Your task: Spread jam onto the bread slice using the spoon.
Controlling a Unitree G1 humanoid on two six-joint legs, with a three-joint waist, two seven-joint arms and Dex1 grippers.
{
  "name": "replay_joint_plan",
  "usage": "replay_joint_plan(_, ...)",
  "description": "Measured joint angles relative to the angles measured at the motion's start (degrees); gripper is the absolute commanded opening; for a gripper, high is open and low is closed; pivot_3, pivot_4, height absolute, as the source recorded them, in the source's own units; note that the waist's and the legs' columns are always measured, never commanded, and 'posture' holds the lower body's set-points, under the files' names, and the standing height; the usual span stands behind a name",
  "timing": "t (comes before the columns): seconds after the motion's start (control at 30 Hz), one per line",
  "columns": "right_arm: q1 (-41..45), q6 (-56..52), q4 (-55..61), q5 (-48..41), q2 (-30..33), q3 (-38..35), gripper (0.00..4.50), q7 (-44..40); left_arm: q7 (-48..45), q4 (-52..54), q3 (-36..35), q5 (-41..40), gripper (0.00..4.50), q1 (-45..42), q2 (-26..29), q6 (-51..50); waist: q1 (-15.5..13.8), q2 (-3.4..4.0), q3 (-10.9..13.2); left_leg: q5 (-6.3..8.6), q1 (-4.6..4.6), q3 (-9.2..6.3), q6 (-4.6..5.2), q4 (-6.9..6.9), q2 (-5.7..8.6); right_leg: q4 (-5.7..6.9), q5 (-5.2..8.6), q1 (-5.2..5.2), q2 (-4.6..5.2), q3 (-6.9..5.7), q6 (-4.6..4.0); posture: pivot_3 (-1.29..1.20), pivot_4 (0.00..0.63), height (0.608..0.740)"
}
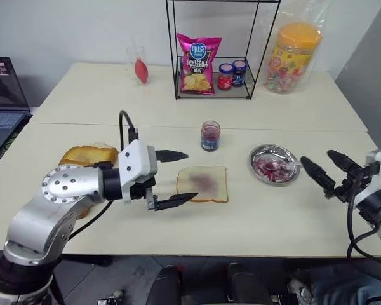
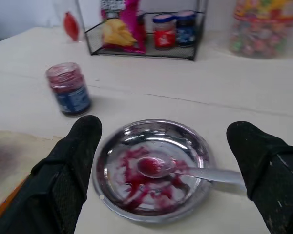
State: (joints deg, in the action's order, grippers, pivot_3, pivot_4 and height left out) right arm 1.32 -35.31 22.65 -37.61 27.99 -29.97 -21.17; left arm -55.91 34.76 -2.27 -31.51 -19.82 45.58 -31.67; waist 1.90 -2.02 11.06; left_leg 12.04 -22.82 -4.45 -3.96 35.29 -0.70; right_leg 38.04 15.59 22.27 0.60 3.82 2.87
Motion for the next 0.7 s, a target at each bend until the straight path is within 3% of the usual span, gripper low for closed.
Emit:
replay_joint_plan(0.23,7.2,-0.6,-11.0,-0.2,-5.5,-0.2,4.5,7.6,-2.7,-1.1,4.4,0.1,4.49,-0.2,-0.9,1.4,0.4,0.24,0.0,0.0,0.06,0.09,0.01,-0.06,-0.1,0.06,0.01,0.04,-0.15,0.14,-0.04,0.0,0.15,0.74)
replay_joint_plan(0.53,16.5,-1.2,-29.4,-4.2,-7.2,-0.6,4.5,4.7,-4.5,-2.2,7.9,1.4,4.49,-1.1,-1.3,3.2,0.5,0.31,0.0,0.0,0.06,0.1,0.02,-0.06,-0.1,0.07,0.0,0.04,-0.16,0.15,-0.04,0.0,0.15,0.74)
replay_joint_plan(0.7,18.6,-3.6,-32.2,-6.8,-8.3,-0.5,4.5,3.7,-3.9,-2.2,8.8,1.5,4.49,-1.2,-1.9,3.1,0.5,0.33,0.1,0.0,0.05,0.09,0.02,-0.07,-0.1,0.06,0.0,0.05,-0.16,0.16,-0.04,0.0,0.15,0.74)
